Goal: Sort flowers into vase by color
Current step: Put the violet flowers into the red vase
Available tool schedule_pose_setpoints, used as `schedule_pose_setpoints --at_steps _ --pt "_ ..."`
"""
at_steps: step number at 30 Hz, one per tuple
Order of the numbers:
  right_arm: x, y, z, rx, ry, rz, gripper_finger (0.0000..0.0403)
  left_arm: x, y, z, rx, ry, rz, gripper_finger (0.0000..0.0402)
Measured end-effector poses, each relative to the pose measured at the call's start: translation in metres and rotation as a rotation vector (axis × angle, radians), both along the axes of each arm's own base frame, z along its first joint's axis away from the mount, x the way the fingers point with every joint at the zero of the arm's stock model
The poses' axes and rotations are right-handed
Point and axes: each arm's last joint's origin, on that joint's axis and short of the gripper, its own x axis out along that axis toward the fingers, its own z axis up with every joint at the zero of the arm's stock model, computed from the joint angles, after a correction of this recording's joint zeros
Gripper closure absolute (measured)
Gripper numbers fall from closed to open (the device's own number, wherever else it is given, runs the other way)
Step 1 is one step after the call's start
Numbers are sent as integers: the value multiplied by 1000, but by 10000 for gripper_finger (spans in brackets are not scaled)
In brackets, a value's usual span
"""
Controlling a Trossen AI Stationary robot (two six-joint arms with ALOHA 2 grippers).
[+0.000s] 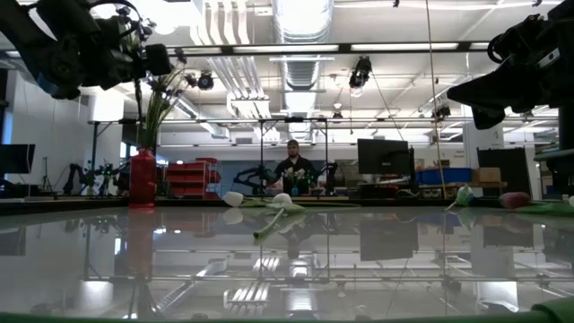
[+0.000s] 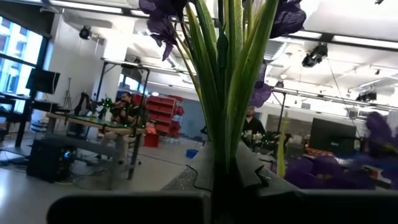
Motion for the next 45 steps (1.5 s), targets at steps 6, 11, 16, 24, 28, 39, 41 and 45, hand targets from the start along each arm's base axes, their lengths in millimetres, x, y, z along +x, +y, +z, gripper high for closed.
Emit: schedule_pose_setpoints --at_steps 6,11,16,24,28,39,41,45 --pt "0 0 0 0 0 0 394 2 2 -4 -47 78 17 401" --pt "0 0 0 0 -1 0 394 3 3 -6 -76 114 18 401" --pt "0 0 0 0 0 0 394 4 3 -7 -85 122 19 401" --pt "0 0 0 0 0 0 394 7 3 -11 -121 129 6 401" --pt "0 0 0 0 0 0 394 13 3 -19 -183 161 -25 401" --pt "0 0 0 0 0 0 394 17 6 -31 -257 73 -106 392" --pt "0 0 0 0 0 0 394 18 7 -34 -280 63 -114 378" --pt "0 0 0 0 0 0 394 19 7 -40 -321 62 -135 342"
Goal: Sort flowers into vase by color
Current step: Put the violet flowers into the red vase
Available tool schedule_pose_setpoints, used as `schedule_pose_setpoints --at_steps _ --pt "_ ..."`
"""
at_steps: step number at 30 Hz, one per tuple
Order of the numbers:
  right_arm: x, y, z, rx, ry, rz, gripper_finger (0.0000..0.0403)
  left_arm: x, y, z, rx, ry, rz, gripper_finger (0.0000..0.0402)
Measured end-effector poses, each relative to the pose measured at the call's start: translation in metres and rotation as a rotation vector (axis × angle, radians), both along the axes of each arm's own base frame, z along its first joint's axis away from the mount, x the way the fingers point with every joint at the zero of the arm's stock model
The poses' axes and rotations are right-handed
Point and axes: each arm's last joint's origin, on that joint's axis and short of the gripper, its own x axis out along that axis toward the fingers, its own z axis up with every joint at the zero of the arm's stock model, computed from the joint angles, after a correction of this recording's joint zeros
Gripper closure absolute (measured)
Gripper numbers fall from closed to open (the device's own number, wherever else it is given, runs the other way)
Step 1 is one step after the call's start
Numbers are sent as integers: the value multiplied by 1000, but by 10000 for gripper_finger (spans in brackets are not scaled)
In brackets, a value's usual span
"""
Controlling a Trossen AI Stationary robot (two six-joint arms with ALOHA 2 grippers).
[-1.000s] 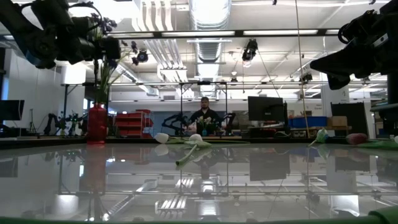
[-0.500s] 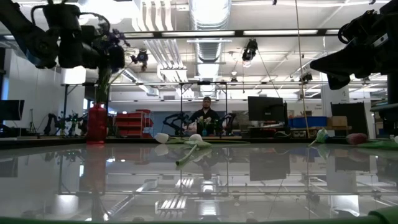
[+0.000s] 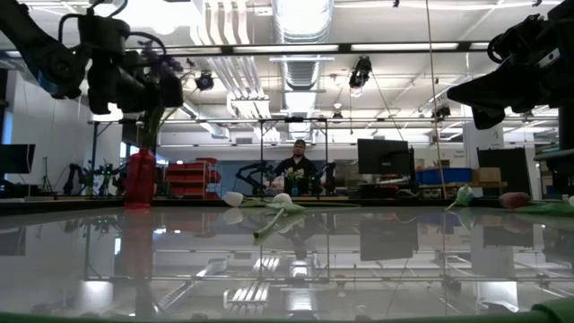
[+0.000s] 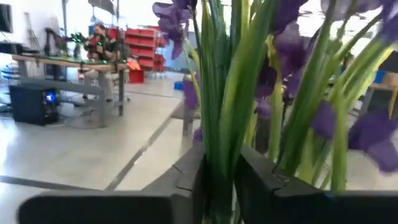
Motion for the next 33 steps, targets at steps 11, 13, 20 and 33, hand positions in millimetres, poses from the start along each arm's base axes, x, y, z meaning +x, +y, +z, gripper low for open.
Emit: schedule_pose_setpoints --at_steps 11,13,20,33 --pt "0 0 0 0 0 0 394 4 -7 1 -16 40 -84 284" --pt "0 0 0 0 0 0 394 2 -7 1 -29 51 -60 284" --pt "0 0 0 0 0 0 394 -5 -12 3 -66 74 -19 284" --pt "0 0 0 0 0 0 394 -25 -30 1 -190 90 -14 283"
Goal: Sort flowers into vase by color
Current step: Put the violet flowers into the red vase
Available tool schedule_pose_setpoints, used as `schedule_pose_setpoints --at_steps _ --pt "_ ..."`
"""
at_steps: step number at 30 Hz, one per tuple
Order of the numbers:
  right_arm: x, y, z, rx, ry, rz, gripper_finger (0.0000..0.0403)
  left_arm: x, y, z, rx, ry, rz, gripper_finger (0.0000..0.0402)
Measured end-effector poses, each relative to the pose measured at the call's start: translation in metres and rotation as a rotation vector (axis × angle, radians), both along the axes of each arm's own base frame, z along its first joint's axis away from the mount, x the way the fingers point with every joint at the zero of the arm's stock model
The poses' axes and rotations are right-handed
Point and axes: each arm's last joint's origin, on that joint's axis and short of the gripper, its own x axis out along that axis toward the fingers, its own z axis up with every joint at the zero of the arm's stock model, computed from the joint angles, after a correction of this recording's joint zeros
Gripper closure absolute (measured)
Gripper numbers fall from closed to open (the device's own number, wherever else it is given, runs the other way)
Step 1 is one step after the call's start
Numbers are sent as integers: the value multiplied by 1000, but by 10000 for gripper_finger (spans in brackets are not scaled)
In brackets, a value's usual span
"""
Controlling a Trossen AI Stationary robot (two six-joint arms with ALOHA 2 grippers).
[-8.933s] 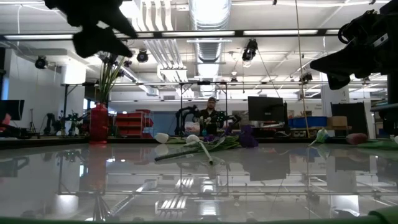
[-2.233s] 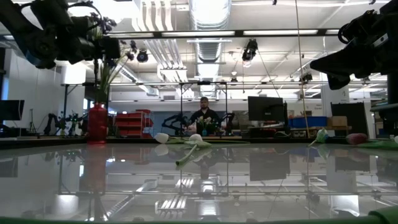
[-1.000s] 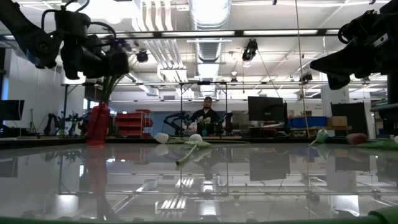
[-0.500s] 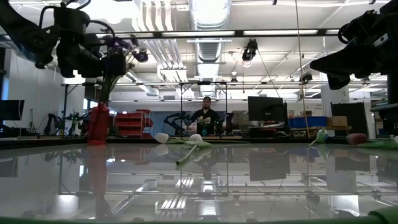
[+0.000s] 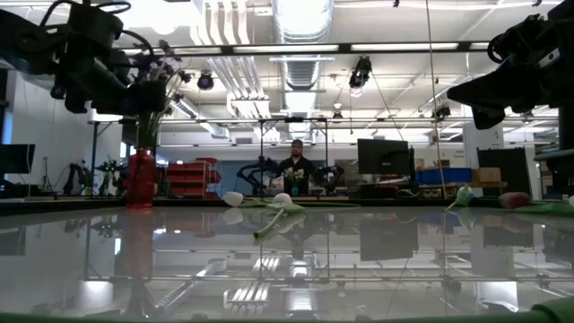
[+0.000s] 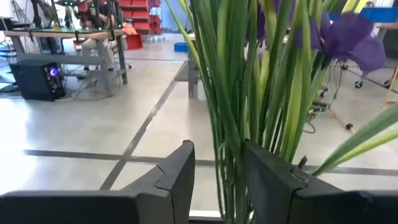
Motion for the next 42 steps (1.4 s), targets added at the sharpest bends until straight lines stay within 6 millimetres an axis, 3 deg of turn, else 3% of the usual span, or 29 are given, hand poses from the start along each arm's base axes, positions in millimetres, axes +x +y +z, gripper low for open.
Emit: schedule_pose_setpoints --at_steps 12,20,33,42 --pt "0 0 0 0 1 0 394 -4 -4 15 35 -80 -55 283" --pt "0 0 0 0 0 0 394 -10 13 24 21 -247 -103 286" --pt "0 0 0 0 0 -1 394 -7 13 22 -20 -204 -93 288" --pt "0 0 0 0 0 -1 394 -4 19 10 -77 -170 -21 394"
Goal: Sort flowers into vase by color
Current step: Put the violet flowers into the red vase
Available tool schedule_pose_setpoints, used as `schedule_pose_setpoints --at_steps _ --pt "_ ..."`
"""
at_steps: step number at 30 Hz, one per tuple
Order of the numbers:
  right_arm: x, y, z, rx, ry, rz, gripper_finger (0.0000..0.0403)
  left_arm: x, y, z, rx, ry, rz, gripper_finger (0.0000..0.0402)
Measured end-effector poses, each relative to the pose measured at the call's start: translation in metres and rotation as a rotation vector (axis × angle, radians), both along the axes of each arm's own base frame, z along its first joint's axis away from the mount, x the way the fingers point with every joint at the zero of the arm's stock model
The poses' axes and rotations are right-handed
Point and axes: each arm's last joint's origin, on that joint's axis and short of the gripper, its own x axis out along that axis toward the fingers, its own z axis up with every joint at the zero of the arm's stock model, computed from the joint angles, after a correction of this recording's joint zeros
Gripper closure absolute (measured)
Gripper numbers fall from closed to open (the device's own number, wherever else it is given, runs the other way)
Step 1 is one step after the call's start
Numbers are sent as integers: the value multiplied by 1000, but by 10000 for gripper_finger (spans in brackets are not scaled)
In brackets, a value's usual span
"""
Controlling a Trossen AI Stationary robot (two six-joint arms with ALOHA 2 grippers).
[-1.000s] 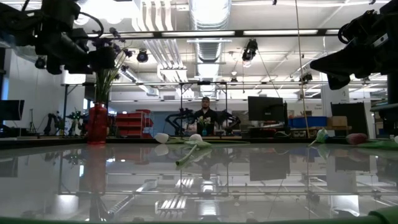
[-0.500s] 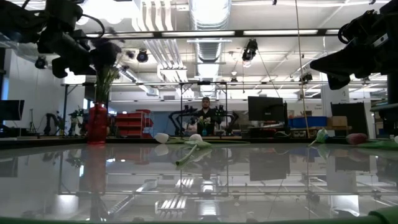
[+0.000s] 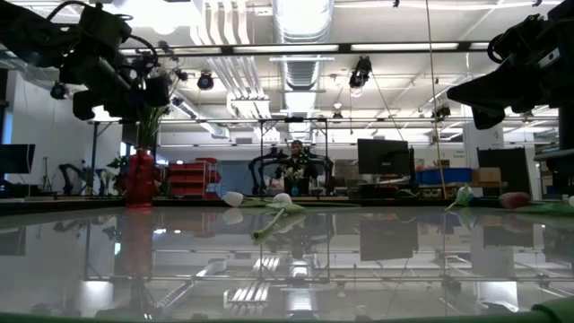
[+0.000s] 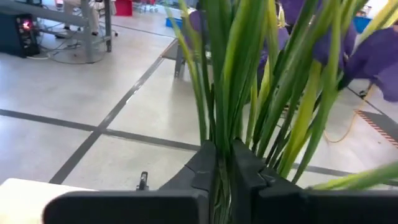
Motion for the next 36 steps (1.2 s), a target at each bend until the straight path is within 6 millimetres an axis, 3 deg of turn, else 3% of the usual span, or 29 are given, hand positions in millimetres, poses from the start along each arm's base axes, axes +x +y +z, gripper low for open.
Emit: schedule_pose_setpoints --at_steps 25,36 --pt "0 0 0 0 0 0 394 7 -2 -12 -78 -34 -40 401" --pt "0 0 0 0 0 0 394 6 -3 -13 -104 20 -60 312"
